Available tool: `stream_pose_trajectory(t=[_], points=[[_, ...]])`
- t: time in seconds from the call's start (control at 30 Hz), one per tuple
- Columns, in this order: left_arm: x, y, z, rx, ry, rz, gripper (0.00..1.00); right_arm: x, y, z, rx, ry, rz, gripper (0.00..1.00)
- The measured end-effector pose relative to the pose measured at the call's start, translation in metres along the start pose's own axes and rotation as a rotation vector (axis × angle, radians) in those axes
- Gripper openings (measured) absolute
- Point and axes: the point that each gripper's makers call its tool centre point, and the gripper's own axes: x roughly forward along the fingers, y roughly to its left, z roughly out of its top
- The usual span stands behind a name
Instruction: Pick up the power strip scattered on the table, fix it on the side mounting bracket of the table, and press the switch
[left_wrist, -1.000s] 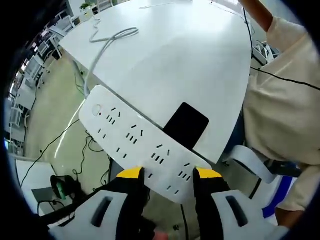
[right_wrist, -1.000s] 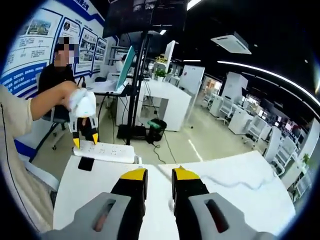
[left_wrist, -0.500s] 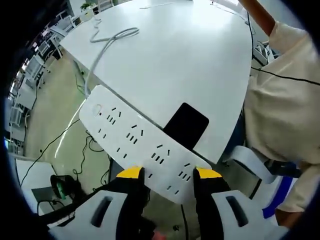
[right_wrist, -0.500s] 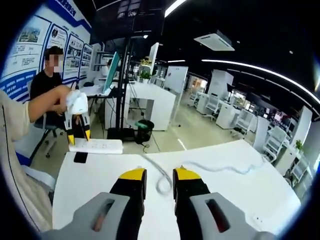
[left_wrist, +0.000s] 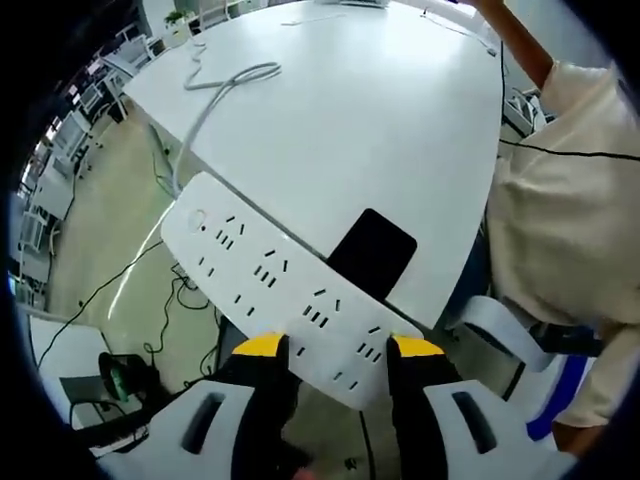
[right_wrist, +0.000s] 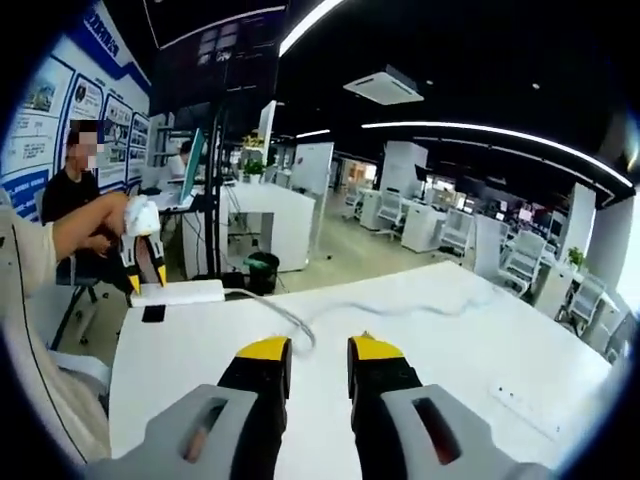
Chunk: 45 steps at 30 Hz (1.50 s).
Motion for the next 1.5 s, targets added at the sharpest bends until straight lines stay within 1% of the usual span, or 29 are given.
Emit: stream_pose_trajectory(t=[0.17,0.27,0.4,0.47,0.6,0.67,0.73,1.03,1.1,1.17,1.23,1.43,1.5], points=[[0.0,0.0,0.0,-0.002,0.005,0.001,0.44,-0.016,-0.009,-0.014,0.031,-0.005,-0.036,0.22],[-0.001,0.0,-0.001,0.003,0.009,0.001,0.44,-0.026,-0.012,-0.019,0.048,-0.017,-0.055,0.22],[-0.001,0.001,-0.002,0.012,0.001,0.003,0.45,-0.038,-0.016,-0.026,0.067,-0.025,-0.075,0.23],[-0.002,0.001,-0.003,0.017,-0.008,0.004,0.45,-0.041,-0.015,-0.029,0.073,-0.029,-0.078,0.23],[-0.004,-0.002,-0.002,0.063,-0.041,0.017,0.44,-0.045,-0.013,-0.036,0.09,-0.037,-0.078,0.23],[-0.004,-0.002,-0.002,0.063,-0.05,0.018,0.43,-0.046,-0.012,-0.042,0.097,-0.04,-0.079,0.24],[-0.005,-0.001,-0.002,0.061,-0.062,0.026,0.45,-0.049,-0.013,-0.046,0.104,-0.043,-0.085,0.24],[-0.008,0.002,0.001,0.098,-0.12,0.08,0.5,-0.069,-0.02,-0.053,0.137,-0.086,-0.123,0.25],[-0.009,0.001,0.009,0.072,-0.178,0.076,0.51,-0.075,-0.02,-0.054,0.139,-0.099,-0.132,0.25],[-0.014,0.0,0.02,0.046,-0.257,0.07,0.51,-0.081,-0.021,-0.053,0.138,-0.114,-0.141,0.25],[-0.018,-0.002,0.029,0.059,-0.317,0.071,0.52,-0.086,-0.023,-0.054,0.143,-0.128,-0.148,0.25],[-0.031,-0.007,0.058,0.093,-0.47,0.095,0.55,-0.097,-0.026,-0.059,0.156,-0.155,-0.17,0.26],[-0.038,-0.008,0.066,0.087,-0.524,0.105,0.55,-0.101,-0.026,-0.062,0.165,-0.159,-0.175,0.27]])
